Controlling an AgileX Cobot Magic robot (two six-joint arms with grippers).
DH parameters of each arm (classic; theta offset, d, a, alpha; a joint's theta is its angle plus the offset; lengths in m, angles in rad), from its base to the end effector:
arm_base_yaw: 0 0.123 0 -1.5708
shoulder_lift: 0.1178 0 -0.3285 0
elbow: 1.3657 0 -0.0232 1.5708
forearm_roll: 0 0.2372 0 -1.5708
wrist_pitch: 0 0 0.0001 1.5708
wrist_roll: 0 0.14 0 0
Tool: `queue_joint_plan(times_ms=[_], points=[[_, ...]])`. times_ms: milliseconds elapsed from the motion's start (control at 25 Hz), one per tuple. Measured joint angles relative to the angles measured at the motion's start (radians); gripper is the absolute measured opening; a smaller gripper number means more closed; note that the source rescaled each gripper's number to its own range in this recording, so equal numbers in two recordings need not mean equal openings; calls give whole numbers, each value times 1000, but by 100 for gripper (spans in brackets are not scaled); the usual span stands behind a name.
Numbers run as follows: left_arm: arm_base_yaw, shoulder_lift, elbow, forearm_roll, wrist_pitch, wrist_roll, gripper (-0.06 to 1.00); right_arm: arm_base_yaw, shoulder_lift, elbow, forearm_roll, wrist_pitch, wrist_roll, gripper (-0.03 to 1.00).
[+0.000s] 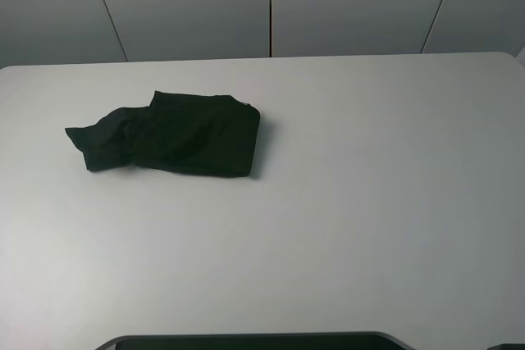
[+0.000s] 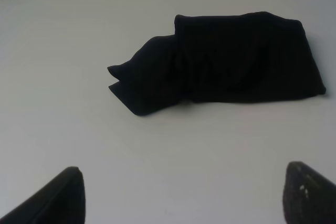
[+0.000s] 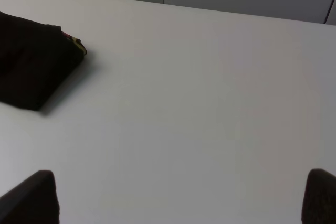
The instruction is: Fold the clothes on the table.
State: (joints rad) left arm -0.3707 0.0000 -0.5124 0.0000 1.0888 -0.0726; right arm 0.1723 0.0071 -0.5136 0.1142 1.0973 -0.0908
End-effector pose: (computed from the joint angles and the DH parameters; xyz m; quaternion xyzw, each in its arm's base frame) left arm -0.0186 0.0072 0.2488 0.1273 0.8478 -0.1132 0.5023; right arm -0.0223 0.0105 0.2489 -0.1161 0.8517 0.0776 0.5051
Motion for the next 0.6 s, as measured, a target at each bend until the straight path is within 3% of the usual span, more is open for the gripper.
queue_joint_plan(times_ms=[440,600], points=[[0,0,0,0,0,0,99,0,0,0,28,0,12,100],[40,0,0,-7,0,0,99,-4,0,0,28,0,2,100]])
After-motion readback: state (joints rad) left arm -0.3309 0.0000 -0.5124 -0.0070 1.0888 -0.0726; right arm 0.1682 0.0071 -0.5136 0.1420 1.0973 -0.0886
